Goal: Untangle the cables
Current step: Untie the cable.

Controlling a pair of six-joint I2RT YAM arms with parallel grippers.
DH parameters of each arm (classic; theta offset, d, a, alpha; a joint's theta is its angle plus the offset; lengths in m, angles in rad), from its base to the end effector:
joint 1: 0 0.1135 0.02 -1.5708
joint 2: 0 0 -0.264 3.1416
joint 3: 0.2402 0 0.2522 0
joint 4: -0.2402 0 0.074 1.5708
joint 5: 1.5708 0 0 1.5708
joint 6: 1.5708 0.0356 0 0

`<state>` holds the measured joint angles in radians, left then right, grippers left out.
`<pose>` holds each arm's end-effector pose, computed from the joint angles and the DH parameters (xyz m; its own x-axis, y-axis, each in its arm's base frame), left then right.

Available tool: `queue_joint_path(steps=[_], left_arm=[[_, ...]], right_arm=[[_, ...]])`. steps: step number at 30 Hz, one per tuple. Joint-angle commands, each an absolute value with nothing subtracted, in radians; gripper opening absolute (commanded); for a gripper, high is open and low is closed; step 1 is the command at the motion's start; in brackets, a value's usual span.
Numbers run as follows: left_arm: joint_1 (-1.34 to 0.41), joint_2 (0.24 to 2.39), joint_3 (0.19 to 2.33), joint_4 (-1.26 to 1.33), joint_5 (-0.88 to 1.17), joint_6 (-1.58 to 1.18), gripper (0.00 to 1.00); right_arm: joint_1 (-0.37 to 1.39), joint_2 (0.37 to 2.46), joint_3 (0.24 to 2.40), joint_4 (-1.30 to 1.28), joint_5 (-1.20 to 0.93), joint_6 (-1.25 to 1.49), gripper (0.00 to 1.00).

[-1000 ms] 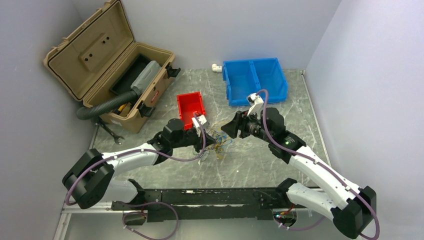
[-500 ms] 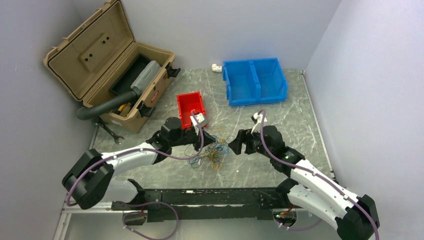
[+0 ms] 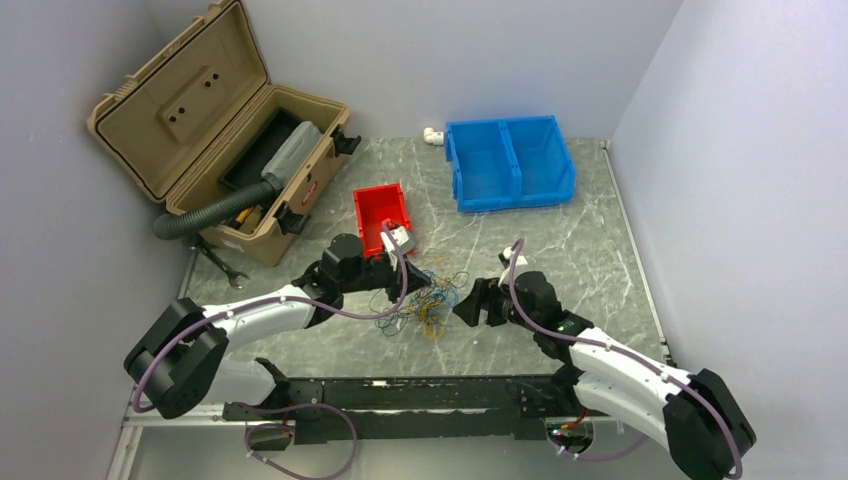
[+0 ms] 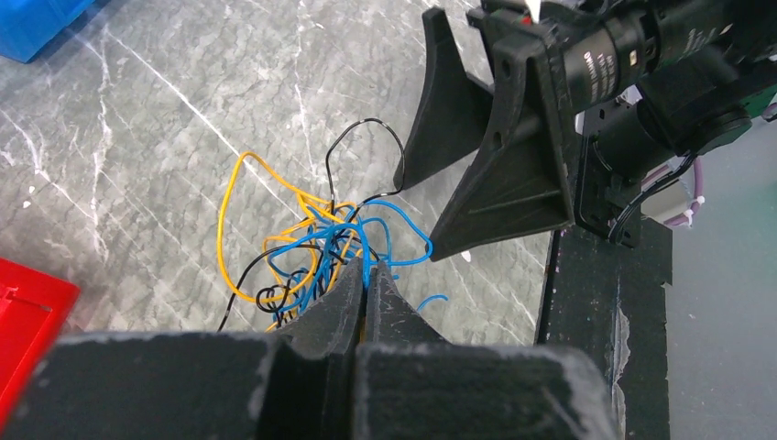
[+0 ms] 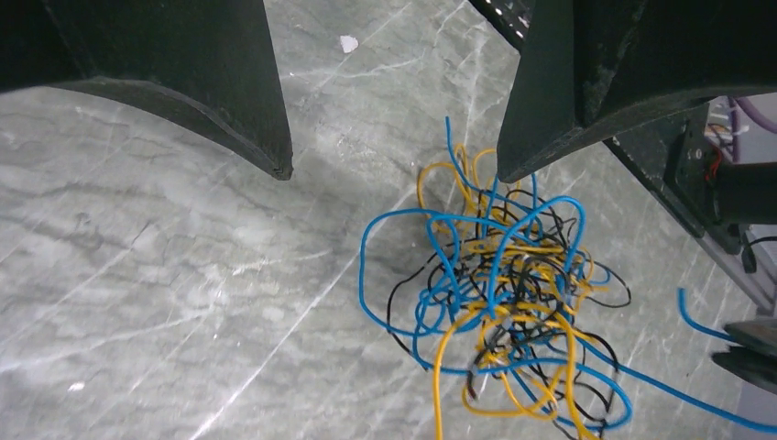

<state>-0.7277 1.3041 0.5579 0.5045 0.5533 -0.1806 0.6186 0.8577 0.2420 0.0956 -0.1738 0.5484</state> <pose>0.1909 -0.1951 0.2210 -0.3459 0.1035 -0.9326 0.8994 0.3197 -0.2981 0.1403 0.1074 0.1665 -0.7070 0.1270 -0.6957 -0.3806 0.7607 0.5257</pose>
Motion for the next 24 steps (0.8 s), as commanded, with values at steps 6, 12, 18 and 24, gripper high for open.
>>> queue_joint_path(steps=[6, 12, 18, 24], left_arm=[[-0.722, 1.304, 0.593, 0.508, 0.573, -0.181, 0.0], [-0.722, 1.302, 0.595, 0.494, 0.561, -0.175, 0.0], [-0.721, 1.298, 0.595, 0.479, 0.545, -0.168, 0.0], [-0.721, 1.307, 0.603, 0.47, 0.548, -0.168, 0.0]], right_arm=[[0.646, 0.937, 0.155, 0.381, -0.216, 0.654, 0.84], [0.695, 1.003, 0.148, 0.469, -0.194, 0.685, 0.84], [0.73, 1.13, 0.177, 0.57, -0.183, 0.704, 0.82], [0.746, 1.24, 0.236, 0.61, -0.144, 0.694, 0.76]])
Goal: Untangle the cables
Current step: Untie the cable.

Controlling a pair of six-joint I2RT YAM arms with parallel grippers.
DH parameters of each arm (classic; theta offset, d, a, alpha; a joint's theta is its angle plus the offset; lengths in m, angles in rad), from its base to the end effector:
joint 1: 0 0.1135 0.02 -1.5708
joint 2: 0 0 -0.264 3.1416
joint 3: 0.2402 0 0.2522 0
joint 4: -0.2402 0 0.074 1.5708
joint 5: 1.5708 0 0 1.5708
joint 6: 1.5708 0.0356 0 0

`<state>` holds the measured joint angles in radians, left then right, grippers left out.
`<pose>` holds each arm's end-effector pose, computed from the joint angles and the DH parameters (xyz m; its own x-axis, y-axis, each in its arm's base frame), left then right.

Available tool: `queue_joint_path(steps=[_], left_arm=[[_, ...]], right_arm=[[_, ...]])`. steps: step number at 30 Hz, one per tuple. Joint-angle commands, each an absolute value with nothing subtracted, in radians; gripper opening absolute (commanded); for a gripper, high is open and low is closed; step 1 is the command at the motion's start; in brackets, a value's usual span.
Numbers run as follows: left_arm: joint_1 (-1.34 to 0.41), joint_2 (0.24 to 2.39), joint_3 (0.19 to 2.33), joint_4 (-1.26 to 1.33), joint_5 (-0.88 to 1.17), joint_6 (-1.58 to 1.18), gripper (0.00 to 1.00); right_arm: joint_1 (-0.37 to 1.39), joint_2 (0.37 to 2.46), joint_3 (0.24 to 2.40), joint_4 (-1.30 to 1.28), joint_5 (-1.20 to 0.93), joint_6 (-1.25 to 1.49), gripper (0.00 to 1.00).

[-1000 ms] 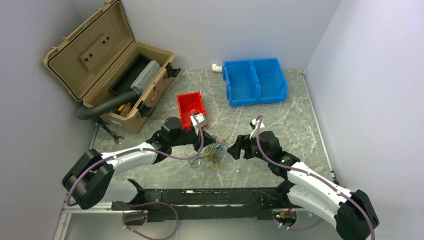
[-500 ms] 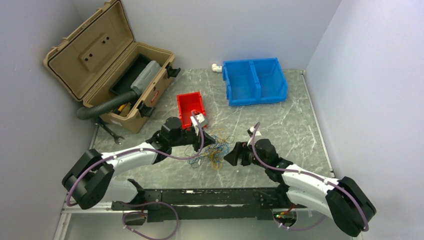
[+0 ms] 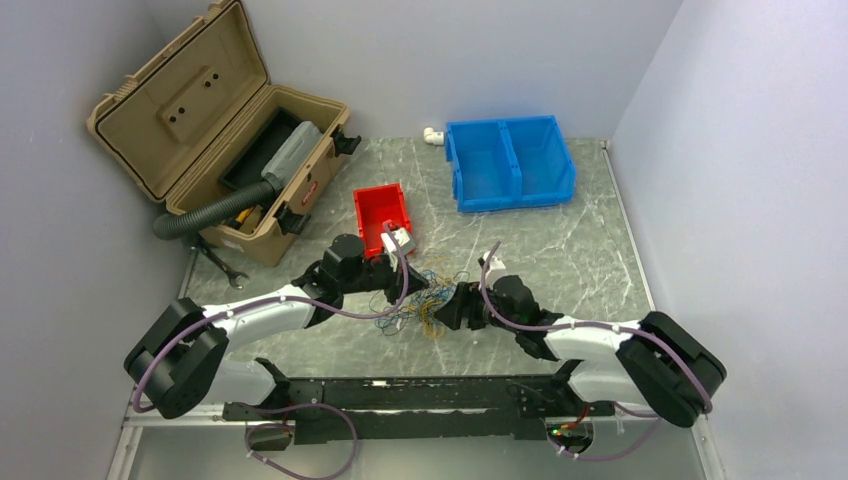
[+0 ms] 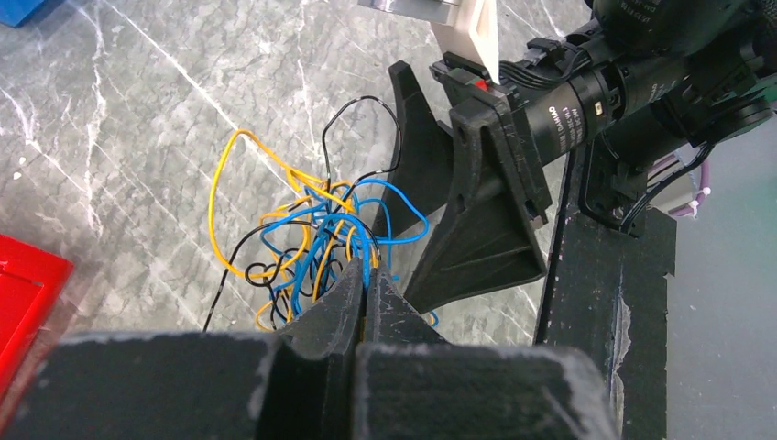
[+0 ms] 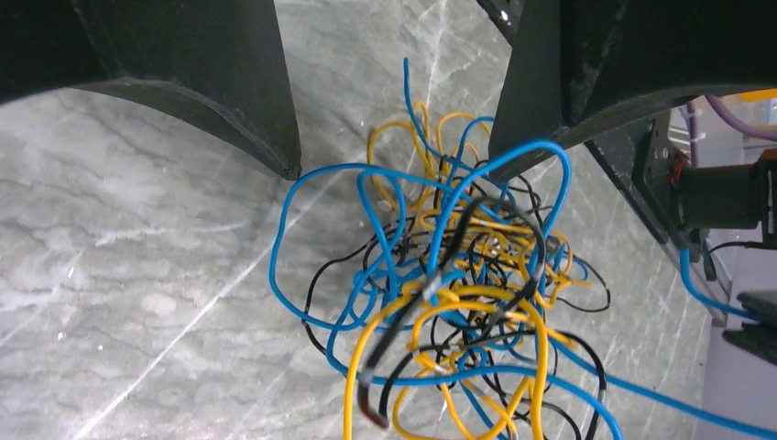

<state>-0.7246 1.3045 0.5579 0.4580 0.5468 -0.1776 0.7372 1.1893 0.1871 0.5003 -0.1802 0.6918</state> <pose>0.1908 -0.1936 0.2162 -0.3757 0.1311 -0.9174 0.8870 0.3377 -0.3150 0.1436 0.1390 0.1320 -0.7704 0.1482 -0.6201 -0.3716 0.6859 0.6257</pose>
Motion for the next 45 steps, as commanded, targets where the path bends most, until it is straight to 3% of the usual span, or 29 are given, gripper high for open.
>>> queue_joint_path(steps=[1, 5, 7, 9, 11, 12, 25, 37, 45], left_arm=[[-0.72, 1.308, 0.604, 0.468, 0.549, -0.168, 0.0], [-0.719, 1.32, 0.615, 0.454, 0.549, -0.165, 0.0], [-0.719, 1.33, 0.624, 0.44, 0.551, -0.163, 0.0], [-0.717, 1.334, 0.627, 0.435, 0.553, -0.165, 0.0], [-0.715, 1.332, 0.627, 0.432, 0.549, -0.167, 0.0], [-0.711, 1.329, 0.626, 0.432, 0.548, -0.17, 0.0], [-0.627, 1.246, 0.565, 0.396, 0.358, -0.223, 0.0], [-0.627, 1.178, 0.564, 0.257, 0.044, -0.232, 0.0], [-0.626, 1.185, 0.569, 0.244, 0.043, -0.235, 0.0]], right_arm=[[0.748, 1.254, 0.241, 0.637, -0.156, 0.693, 0.75], [0.75, 1.311, 0.265, 0.705, -0.197, 0.683, 0.71], [0.75, 1.318, 0.28, 0.684, -0.176, 0.674, 0.61], [0.75, 1.307, 0.29, 0.645, -0.14, 0.666, 0.38], [0.749, 1.275, 0.292, 0.593, -0.095, 0.668, 0.05], [0.749, 1.252, 0.289, 0.568, -0.075, 0.67, 0.0], [0.736, 0.89, 0.35, -0.09, 0.458, 0.733, 0.0], [0.721, 0.883, 0.464, -0.425, 0.723, 0.944, 0.0], [0.719, 0.803, 0.508, -0.632, 0.924, 1.138, 0.0]])
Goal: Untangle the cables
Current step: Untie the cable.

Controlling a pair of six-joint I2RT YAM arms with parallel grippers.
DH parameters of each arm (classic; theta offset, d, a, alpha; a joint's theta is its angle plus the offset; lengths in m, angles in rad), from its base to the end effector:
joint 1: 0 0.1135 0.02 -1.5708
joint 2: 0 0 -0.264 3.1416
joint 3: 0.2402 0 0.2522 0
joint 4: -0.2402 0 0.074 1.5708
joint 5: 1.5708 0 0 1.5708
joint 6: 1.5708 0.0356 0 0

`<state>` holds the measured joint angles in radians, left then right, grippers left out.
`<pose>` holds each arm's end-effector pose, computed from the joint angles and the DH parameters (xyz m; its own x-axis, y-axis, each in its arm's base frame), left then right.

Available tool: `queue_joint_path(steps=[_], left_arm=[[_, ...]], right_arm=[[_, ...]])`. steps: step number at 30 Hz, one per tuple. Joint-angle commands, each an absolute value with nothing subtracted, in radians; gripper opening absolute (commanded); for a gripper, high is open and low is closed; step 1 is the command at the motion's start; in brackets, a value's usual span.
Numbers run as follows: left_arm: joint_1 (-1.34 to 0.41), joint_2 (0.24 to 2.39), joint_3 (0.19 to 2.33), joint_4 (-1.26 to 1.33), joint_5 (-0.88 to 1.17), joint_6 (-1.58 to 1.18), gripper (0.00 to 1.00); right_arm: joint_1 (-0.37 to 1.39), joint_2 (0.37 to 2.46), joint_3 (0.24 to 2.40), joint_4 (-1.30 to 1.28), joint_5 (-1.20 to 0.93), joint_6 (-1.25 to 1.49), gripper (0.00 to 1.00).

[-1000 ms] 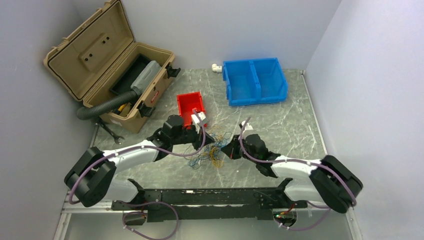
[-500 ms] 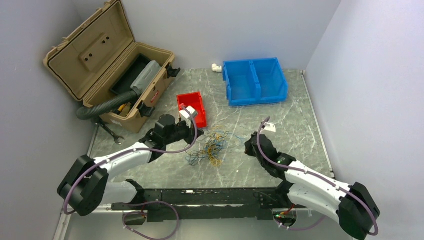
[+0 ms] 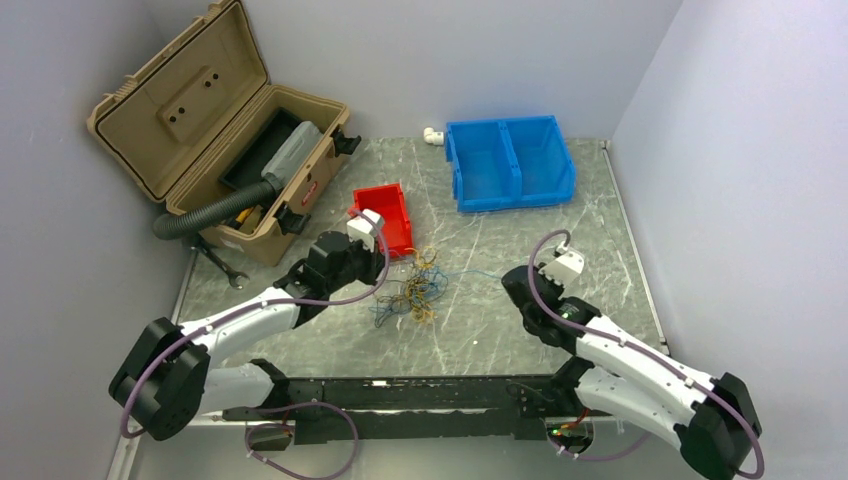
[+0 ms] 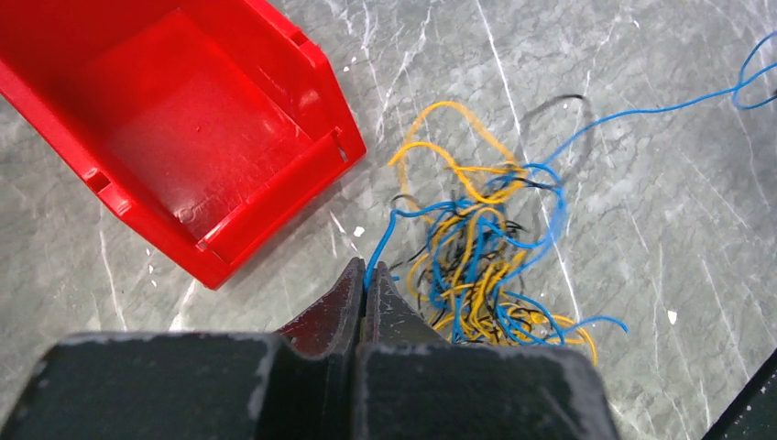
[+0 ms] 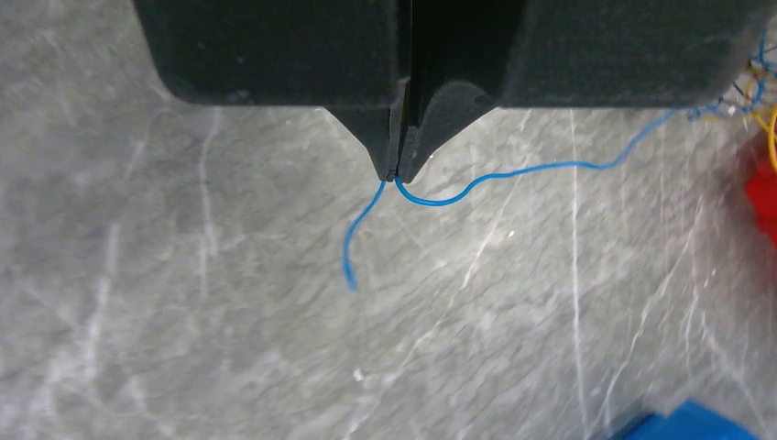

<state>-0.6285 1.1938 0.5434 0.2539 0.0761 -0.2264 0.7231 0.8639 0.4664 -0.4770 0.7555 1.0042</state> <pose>0.2048 -0.1522 0.2161 -0.4487 0.0495 -0.8923 0.5564 0.7968 -0.2357 0.1374 0.0887 0.1981 -0.4370 0.4335 -0.7881 0.4038 0.8775 0.2588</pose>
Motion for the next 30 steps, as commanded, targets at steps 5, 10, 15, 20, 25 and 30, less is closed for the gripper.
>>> queue_joint_path(steps=[5, 10, 15, 20, 25, 30], left_arm=[[-0.627, 1.196, 0.562, 0.316, 0.183, -0.213, 0.0], [-0.627, 1.268, 0.598, 0.326, 0.323, -0.206, 0.0], [-0.627, 1.397, 0.693, 0.224, 0.368, -0.202, 0.04], [-0.627, 1.47, 0.748, 0.182, 0.423, -0.202, 0.19], [-0.627, 1.479, 0.742, 0.206, 0.484, -0.205, 0.49], [-0.627, 1.499, 0.749, 0.218, 0.537, -0.211, 0.65]], right_arm=[[0.719, 0.721, 0.485, -0.47, 0.841, 0.893, 0.0], [0.719, 0.699, 0.456, -0.188, 0.467, 0.585, 0.6], [0.719, 0.791, 0.446, -0.026, 0.196, 0.51, 0.72], [0.719, 0.95, 0.463, 0.083, 0.078, 0.546, 0.69], [0.719, 1.048, 0.441, 0.213, 0.033, 0.638, 0.66], [0.719, 1.115, 0.42, 0.308, 0.012, 0.749, 0.64]])
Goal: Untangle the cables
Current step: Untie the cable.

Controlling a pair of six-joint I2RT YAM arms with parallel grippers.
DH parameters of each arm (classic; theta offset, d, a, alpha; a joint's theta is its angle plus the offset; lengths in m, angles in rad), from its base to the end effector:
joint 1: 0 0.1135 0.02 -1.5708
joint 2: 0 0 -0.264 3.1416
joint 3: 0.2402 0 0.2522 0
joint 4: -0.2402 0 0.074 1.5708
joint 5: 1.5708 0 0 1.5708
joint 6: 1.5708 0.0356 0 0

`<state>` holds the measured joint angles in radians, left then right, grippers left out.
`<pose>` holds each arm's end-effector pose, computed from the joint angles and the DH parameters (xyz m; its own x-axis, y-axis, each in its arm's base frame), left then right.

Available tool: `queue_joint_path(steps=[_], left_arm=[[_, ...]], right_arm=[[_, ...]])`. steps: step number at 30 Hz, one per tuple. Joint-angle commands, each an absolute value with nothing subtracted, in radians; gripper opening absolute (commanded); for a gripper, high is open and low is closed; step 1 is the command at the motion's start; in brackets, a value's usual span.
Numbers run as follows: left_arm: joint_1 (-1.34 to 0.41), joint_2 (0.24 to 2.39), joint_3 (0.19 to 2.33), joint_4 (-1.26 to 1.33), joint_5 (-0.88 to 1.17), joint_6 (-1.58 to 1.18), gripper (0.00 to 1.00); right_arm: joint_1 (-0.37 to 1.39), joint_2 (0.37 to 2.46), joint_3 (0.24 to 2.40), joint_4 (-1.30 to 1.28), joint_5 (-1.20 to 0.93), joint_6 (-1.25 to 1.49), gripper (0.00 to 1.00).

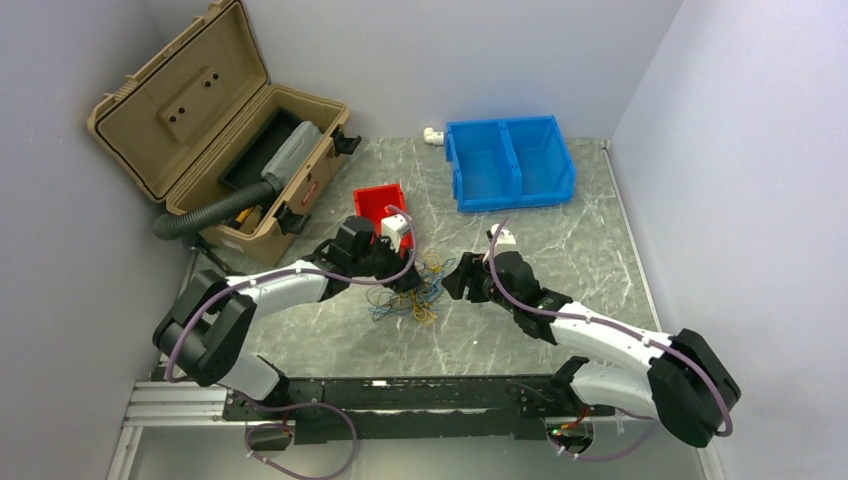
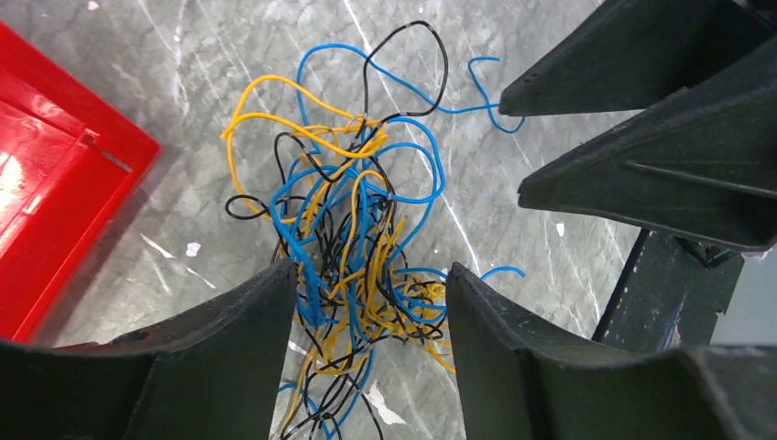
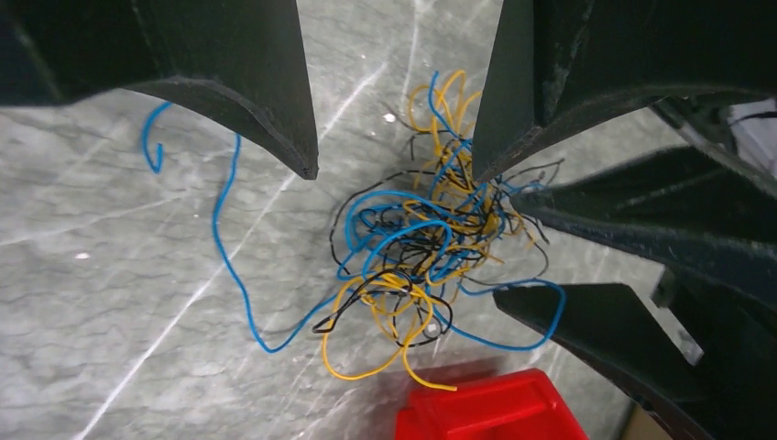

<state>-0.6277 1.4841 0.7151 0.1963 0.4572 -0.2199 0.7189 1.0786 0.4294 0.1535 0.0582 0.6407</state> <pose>0.2368 -0.1912 0.1919 -0.6085 0.1997 -0.7680 0.7117 0.5655 -0.4168 0.1692 0.1453 0.1938 -0.6569 0.2181 -0.7217 -0.2822 0.8165 0.5036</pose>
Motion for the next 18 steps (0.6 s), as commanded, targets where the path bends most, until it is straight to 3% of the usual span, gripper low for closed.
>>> queue_joint_path(steps=[1, 7, 11, 15, 18], left_arm=[[-0.627, 1.509, 0.756, 0.21, 0.541, -0.21, 0.66], [-0.627, 1.612, 0.842, 0.09, 0.519, -0.197, 0.63], [-0.627, 1.658, 0.868, 0.083, 0.568, -0.203, 0.55], [-0.627, 1.682, 0.883, 0.078, 0.596, -0.204, 0.4], [-0.627, 1.681, 0.88, 0.088, 0.613, -0.203, 0.19]], right_arm=[[0.719, 1.129, 0.423, 0.301, 0.026, 0.778, 0.63], [0.719, 1.216, 0.416, 0.298, 0.083, 0.906, 0.6], [0.72, 1.285, 0.404, 0.384, 0.056, 0.959, 0.58], [0.72, 1.383, 0.426, 0.445, 0.041, 0.978, 0.55], [0.719, 1.447, 0.442, 0.491, 0.025, 0.985, 0.51]])
